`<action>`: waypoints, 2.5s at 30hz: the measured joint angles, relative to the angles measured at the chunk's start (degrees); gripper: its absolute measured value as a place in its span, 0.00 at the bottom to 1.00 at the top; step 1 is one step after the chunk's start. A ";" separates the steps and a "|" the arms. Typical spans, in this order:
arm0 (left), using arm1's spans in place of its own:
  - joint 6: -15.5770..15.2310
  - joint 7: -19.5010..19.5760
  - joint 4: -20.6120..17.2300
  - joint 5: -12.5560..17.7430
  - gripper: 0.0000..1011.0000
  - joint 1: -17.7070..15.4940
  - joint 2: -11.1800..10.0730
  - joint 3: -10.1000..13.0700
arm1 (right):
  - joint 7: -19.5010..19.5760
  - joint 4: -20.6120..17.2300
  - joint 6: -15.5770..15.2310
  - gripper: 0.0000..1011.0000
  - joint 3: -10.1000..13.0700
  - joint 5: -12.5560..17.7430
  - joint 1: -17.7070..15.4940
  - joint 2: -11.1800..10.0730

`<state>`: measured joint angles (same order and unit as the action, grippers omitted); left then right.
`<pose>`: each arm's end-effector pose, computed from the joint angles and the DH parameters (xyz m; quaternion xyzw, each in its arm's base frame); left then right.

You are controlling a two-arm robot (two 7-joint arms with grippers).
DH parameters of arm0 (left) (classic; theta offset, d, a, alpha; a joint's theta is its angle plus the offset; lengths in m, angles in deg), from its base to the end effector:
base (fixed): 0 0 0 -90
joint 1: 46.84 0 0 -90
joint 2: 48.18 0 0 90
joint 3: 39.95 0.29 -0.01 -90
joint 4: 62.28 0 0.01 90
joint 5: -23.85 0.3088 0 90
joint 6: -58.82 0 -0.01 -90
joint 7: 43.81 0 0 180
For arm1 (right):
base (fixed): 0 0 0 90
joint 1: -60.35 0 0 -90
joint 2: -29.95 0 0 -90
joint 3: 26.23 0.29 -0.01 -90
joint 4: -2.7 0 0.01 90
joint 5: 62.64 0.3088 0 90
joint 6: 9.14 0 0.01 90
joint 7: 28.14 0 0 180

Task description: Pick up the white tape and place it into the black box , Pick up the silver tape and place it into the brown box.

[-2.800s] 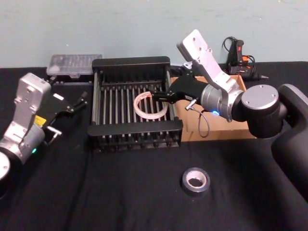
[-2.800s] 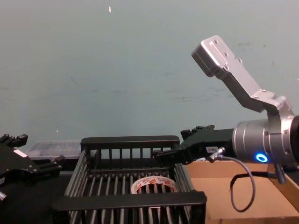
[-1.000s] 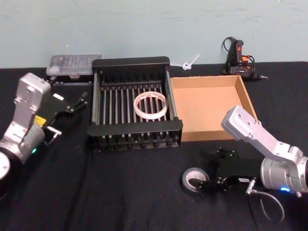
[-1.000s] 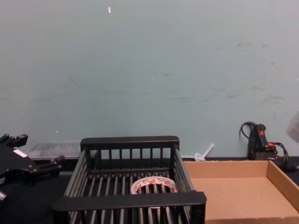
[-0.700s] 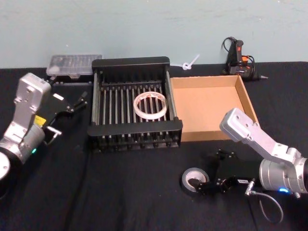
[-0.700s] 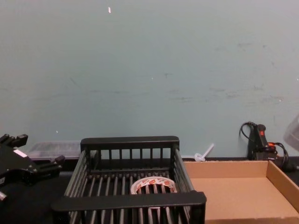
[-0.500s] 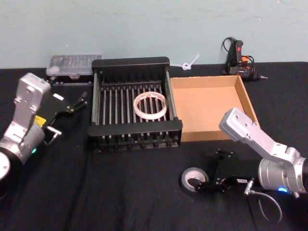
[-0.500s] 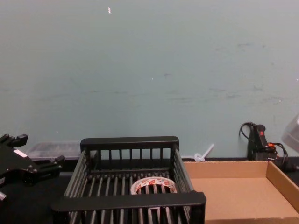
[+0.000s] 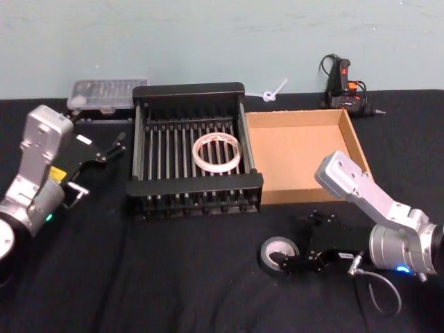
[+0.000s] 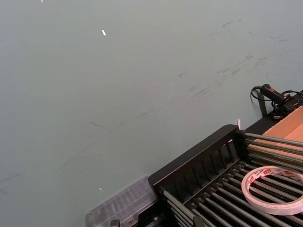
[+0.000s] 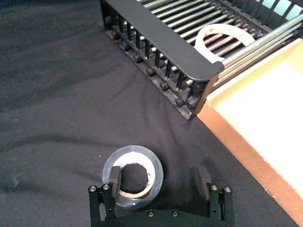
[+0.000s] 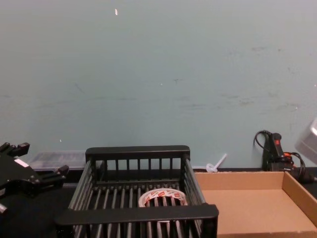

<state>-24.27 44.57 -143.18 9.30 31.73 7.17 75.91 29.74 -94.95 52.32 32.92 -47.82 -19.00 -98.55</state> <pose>0.3581 0.0827 -0.3023 0.1415 -0.1325 0.5799 0.7913 0.3324 -0.0313 -0.2531 -0.3270 0.0566 -0.2806 0.9006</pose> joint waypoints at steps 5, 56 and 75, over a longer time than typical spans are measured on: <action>0.00 0.00 0.00 0.00 0.99 0.00 0.00 0.00 | 0.65 0.46 0.16 0.99 0.45 0.33 0.14 0.59; 0.00 0.00 0.00 0.00 0.99 0.00 0.00 0.00 | 0.70 2.15 1.12 0.99 -0.65 0.03 1.19 1.14; 0.00 0.00 0.00 0.00 0.99 0.00 0.00 0.00 | 0.91 2.81 0.71 0.99 -0.74 -0.47 1.31 1.70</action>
<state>-24.27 44.57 -143.18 9.30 31.73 7.17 75.91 30.64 -92.14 53.03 32.18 -48.29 -17.70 -96.85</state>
